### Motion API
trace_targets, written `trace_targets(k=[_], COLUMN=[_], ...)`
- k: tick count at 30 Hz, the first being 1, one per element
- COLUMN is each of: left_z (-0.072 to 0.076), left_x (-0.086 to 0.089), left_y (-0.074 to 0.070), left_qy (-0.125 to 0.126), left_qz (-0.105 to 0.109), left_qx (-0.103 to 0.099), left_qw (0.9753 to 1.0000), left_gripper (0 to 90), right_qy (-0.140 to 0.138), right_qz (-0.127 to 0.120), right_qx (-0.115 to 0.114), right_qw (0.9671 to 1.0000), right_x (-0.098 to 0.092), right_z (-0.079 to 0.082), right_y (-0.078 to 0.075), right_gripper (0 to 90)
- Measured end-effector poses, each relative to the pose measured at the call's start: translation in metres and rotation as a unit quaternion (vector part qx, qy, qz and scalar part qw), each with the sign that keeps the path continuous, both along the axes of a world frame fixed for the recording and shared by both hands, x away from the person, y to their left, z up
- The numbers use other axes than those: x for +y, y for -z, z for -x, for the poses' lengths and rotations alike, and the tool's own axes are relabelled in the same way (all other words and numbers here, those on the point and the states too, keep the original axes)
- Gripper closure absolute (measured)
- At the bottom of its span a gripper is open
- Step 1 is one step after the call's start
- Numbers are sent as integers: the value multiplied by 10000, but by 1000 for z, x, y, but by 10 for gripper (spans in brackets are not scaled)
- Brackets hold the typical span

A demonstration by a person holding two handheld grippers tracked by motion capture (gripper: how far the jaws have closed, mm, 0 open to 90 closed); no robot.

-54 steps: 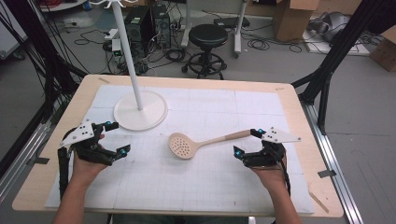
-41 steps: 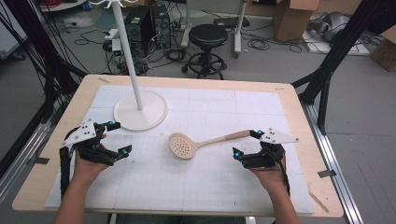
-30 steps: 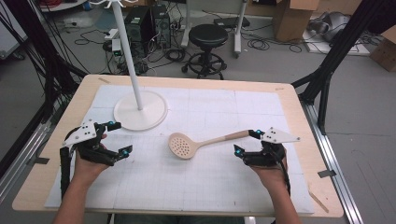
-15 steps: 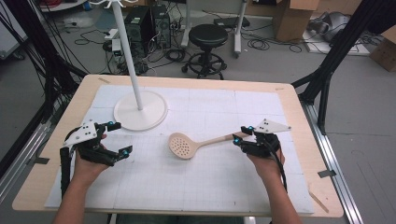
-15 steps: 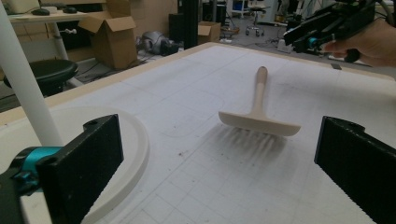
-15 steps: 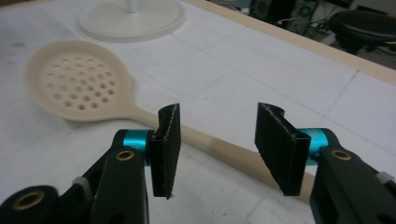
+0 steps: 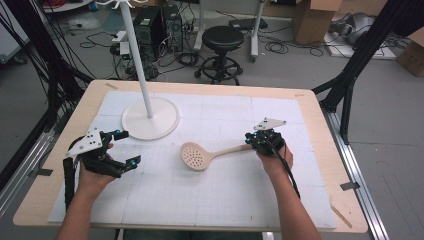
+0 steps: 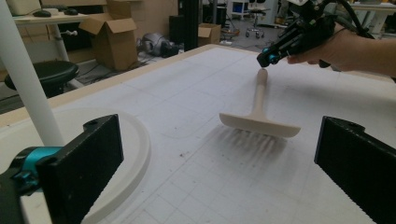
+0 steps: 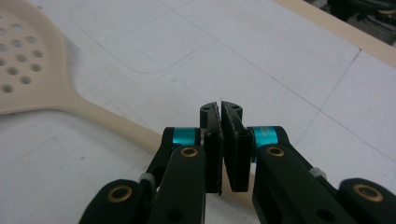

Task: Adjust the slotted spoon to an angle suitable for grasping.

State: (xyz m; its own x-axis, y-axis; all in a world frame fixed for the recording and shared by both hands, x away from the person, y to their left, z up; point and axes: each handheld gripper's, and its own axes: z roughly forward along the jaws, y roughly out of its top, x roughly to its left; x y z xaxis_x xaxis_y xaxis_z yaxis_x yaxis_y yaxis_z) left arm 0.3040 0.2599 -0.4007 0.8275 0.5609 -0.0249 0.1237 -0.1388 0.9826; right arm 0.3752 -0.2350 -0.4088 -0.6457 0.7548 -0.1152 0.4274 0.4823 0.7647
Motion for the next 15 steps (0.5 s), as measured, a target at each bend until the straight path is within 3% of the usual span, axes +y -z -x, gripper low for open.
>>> trace_targets(k=[5, 11, 15], left_z=[1, -1, 0], left_x=[0, -1, -1], left_y=[0, 1, 1], left_qy=[21, 20, 29], left_qz=[34, 37, 10], left_qx=[-2, 19, 20], left_qw=[10000, 10000, 10000], left_gripper=[17, 17, 17], right_qy=[176, 304, 482], right_qz=[64, 150, 91], right_qx=[200, 228, 488], right_qw=[9996, 9992, 9976], right_x=[-1, -2, -8], right_z=[-6, -11, -17], right_y=[8, 13, 22], right_gripper=[893, 893, 894])
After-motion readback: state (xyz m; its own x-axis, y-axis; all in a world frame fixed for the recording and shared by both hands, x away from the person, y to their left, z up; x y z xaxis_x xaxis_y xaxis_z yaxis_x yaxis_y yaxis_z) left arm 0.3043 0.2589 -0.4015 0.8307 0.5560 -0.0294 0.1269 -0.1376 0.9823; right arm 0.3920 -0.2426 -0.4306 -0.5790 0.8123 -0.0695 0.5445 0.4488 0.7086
